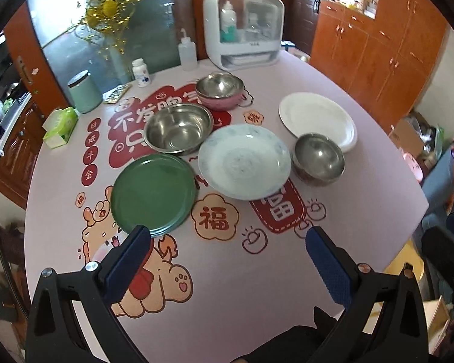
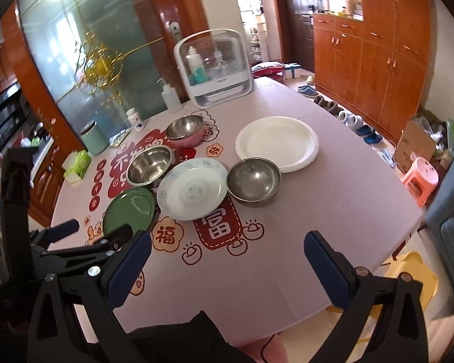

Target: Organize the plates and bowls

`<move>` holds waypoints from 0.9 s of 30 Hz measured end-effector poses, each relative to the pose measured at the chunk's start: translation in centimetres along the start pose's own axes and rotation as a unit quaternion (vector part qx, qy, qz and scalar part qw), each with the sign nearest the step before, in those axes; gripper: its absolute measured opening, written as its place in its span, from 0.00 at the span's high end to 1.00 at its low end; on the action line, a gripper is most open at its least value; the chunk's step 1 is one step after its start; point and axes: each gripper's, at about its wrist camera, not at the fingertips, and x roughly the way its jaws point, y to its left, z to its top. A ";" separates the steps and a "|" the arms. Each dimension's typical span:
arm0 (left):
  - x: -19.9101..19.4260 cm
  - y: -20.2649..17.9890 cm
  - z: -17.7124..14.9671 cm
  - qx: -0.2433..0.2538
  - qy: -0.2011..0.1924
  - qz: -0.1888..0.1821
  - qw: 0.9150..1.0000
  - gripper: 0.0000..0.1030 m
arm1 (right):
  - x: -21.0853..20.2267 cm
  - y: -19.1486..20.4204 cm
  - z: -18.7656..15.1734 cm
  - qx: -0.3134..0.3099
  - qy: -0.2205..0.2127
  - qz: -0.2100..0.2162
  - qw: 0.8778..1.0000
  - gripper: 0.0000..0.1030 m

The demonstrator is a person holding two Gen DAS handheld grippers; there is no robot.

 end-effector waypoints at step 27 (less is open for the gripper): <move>2.3 -7.4 5.0 -0.068 0.009 0.031 0.997 0.01 | 3.4 -10.8 7.9 -0.030 -0.011 0.057 0.998 0.02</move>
